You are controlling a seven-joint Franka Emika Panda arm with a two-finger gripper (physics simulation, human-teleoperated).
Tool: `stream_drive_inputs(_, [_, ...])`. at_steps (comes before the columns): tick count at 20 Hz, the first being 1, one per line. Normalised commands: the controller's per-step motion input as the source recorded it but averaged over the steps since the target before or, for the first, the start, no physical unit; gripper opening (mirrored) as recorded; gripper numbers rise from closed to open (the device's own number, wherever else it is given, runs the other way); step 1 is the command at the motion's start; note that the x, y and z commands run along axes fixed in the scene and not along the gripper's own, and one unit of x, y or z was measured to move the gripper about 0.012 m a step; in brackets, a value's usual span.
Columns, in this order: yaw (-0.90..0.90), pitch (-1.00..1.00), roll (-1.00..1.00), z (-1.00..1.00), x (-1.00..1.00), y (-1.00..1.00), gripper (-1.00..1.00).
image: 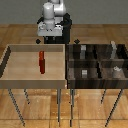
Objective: Place the box of cereal into the appropriate compartment.
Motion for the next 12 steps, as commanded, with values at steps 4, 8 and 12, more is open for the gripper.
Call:
stream_drive_inputs(4, [0.00,0.00,0.00,0.00,0.00,-0.50,1.00])
stream_drive_inputs(8, [0.00,0.00,0.00,0.00,0.00,-0.75,1.00])
stream_drive_inputs(12, [0.00,0.00,0.00,0.00,0.50,0.00,1.00])
